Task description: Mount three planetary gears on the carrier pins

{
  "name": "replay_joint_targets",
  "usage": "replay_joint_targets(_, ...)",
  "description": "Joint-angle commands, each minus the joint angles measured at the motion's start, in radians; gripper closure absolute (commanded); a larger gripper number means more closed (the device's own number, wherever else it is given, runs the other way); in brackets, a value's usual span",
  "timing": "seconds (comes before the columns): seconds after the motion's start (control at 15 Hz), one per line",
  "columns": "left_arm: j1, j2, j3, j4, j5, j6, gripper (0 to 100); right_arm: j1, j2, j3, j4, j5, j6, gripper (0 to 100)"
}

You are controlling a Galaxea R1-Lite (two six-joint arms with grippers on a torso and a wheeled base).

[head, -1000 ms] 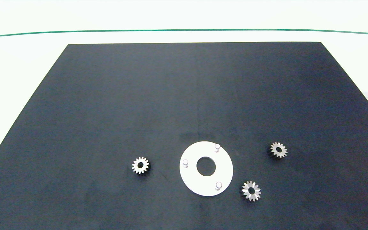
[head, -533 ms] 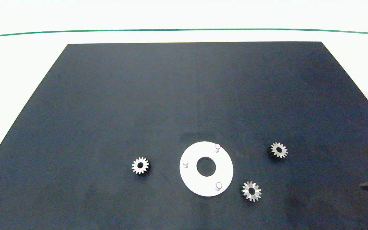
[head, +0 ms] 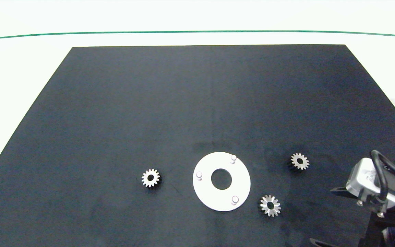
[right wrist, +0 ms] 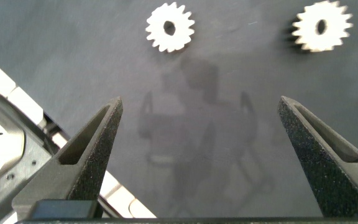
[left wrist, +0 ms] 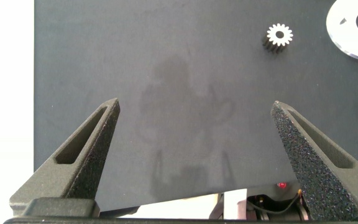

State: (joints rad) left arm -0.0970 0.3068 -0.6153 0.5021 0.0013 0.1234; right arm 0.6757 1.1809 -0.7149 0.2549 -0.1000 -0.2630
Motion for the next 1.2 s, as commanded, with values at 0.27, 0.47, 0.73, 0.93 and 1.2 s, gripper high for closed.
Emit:
replay_joint_targets(0.27, 0.0, -0.011, 0.0, 0.003, 0.0, 0.001, 0, 0.082, 0.085, 0.015, -0.023, -0.05, 0.007, 0)
replay_joint_targets(0.47, 0.0, -0.021, 0.0, 0.003, 0.0, 0.001, 0, 0.096, 0.129, 0.008, -0.042, -0.052, 0.011, 0)
replay_joint_targets(0.73, 0.0, -0.026, 0.003, 0.004, 0.0, 0.001, 0, 0.119, 0.207, -0.012, -0.101, -0.09, 0.01, 0)
replay_joint_targets(0.93, 0.0, -0.026, 0.002, 0.003, 0.0, 0.001, 0, 0.128, 0.255, -0.041, -0.103, -0.09, 0.011, 0)
replay_joint_targets(1.2, 0.002, -0.029, 0.002, 0.003, 0.0, 0.001, 0, 0.127, 0.284, -0.08, -0.101, -0.09, 0.013, 0)
